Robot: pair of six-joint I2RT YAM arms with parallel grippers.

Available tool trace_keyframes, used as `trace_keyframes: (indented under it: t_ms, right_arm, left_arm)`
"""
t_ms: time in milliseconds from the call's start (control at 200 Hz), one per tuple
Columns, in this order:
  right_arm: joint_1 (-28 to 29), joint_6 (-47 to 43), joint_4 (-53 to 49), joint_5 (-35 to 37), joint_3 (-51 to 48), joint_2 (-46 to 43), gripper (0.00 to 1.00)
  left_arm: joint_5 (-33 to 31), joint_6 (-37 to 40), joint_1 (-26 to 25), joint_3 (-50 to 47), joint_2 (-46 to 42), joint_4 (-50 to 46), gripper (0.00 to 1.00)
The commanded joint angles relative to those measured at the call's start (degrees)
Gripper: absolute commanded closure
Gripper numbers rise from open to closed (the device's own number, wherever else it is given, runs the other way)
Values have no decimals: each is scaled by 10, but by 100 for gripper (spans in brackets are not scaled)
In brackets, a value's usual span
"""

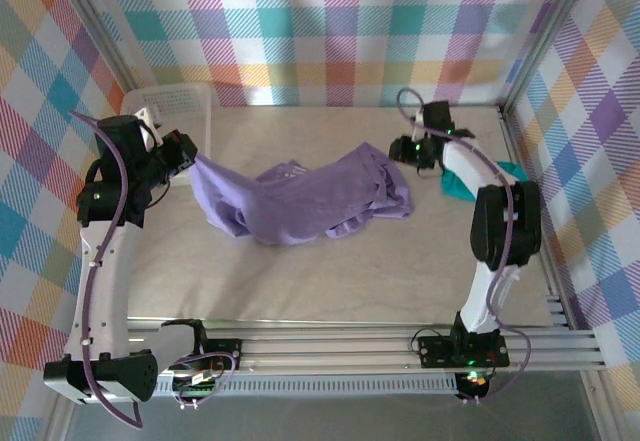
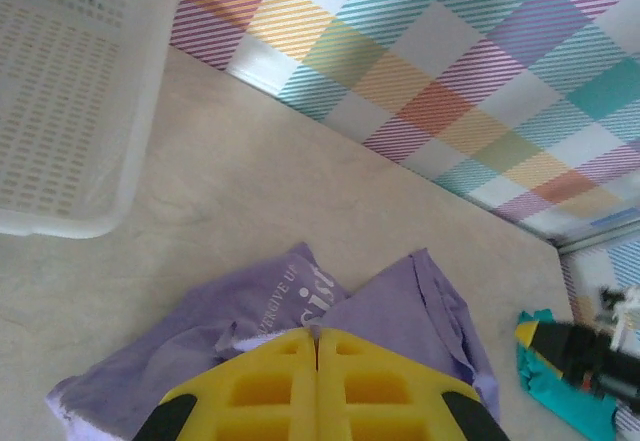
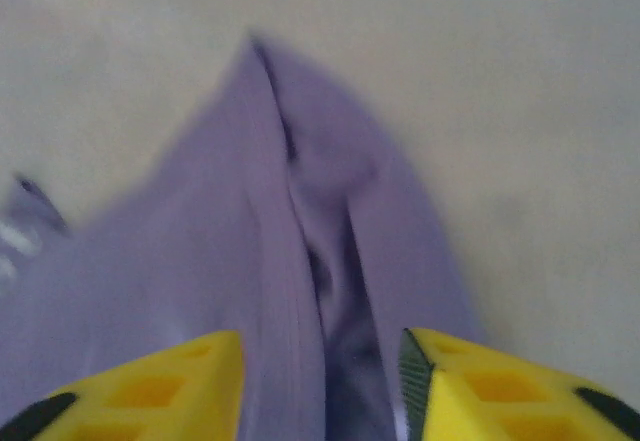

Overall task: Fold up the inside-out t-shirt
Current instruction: Flatten out the T-shirt at the center of the table.

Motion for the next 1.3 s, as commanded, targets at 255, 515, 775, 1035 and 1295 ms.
trace_keyframes:
  t_ms: [255, 515, 775, 1035, 1295]
  right_arm:
    - [111, 34, 37, 76, -135, -75, 41]
    - [122, 75, 57, 125, -121, -23, 48]
    - [121, 83, 42, 140, -132, -18, 63]
    - [106, 81, 62, 98, -147, -36, 95]
    - [-29, 33, 201, -176, -188, -231, 100]
  left_arm:
    - [43, -10, 8, -35, -6, 49, 100]
    - [42, -6, 8, -39, -8, 51, 100]
    - [41, -5, 8, -41, -9, 51, 100]
    - [35, -6, 8, -42, -5, 51, 100]
    - [-22, -44, 30, 20, 1, 17, 100]
